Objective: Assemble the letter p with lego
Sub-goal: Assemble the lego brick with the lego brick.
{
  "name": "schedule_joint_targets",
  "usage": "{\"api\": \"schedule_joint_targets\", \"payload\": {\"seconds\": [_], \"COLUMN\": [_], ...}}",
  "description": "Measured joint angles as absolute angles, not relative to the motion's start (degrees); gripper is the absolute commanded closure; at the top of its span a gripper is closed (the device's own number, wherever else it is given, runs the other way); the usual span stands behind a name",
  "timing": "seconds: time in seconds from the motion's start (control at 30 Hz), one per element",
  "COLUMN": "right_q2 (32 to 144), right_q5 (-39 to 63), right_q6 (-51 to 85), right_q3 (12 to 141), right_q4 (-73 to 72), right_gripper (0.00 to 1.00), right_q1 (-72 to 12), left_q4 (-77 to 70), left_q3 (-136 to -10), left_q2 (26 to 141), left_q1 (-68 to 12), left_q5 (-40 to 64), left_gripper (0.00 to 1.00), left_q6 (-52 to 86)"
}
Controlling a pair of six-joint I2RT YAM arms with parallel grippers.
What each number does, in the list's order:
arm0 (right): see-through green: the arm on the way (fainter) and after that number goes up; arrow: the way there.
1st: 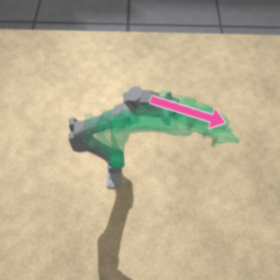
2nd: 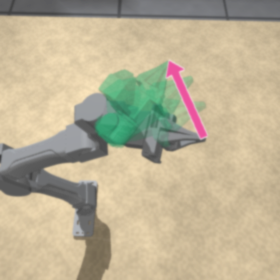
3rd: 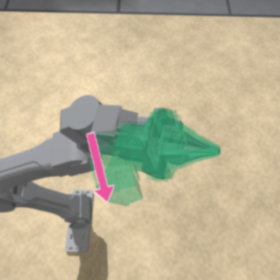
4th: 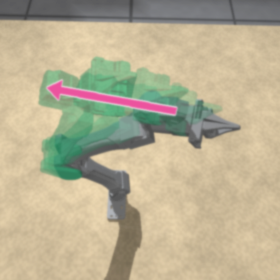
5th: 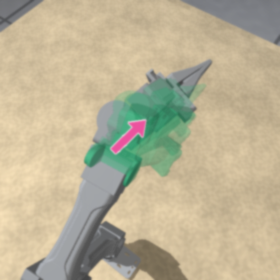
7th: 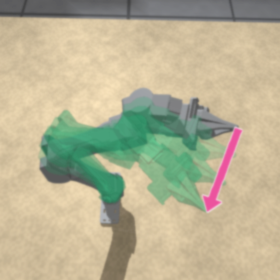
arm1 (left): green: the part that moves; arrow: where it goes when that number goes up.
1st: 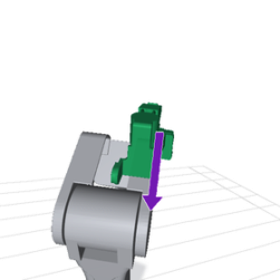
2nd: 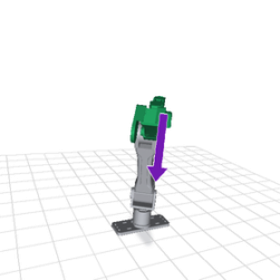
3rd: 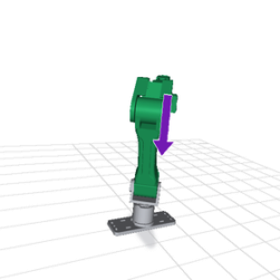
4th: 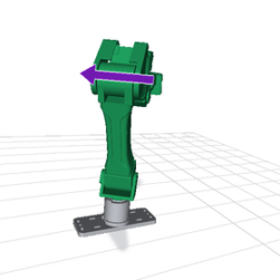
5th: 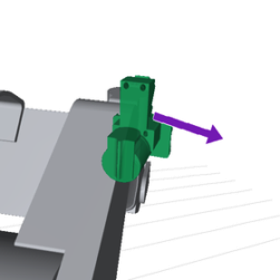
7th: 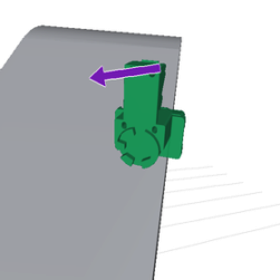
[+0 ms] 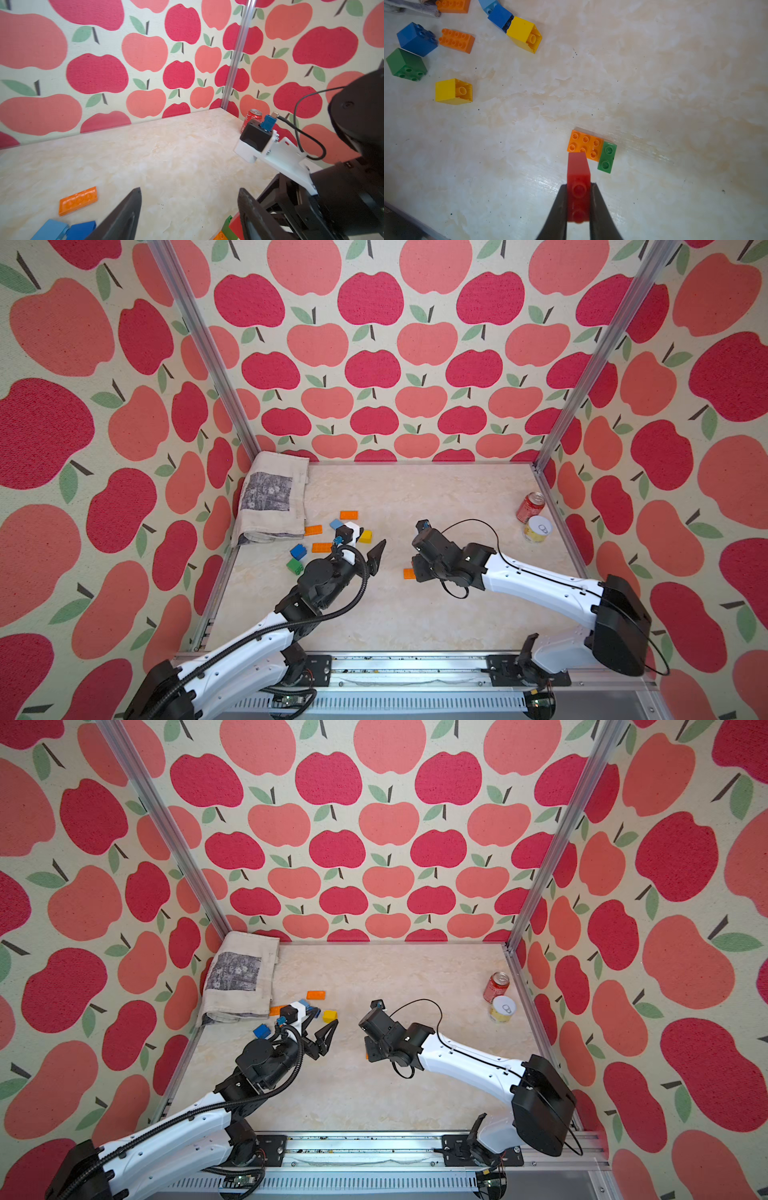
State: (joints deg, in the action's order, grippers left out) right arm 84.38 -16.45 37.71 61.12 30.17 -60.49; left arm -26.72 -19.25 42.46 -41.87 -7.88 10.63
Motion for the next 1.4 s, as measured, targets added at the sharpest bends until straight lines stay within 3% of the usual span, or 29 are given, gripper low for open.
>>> {"api": "schedule_joint_targets", "payload": {"seconds": [0.27,0.57,1.4], "right_q2": [93.9,99.9,108.9], "right_q5": [-20.4,-22.0,-22.0], "right_q6": [43.2,48.5,54.2], "right_q3": [69.2,72.6,79.9], "right_q4": [36.1,40.2,44.3], "right_gripper": [1.00,1.00,1.00], "right_q1": [-63.2,-63.4,-63.2], "left_q4": [-8.8,-0.1,1.5], "left_q3": [-18.6,-15.0,-13.0], "left_q2": [29.7,27.2,23.9], "left_q1": [-36.0,-34.2,-30.7], "left_q5": [-17.0,-21.2,-19.4], "left_gripper": [0.23,0.20,0.20], "left_q6": [21.3,24.4,25.1]}}
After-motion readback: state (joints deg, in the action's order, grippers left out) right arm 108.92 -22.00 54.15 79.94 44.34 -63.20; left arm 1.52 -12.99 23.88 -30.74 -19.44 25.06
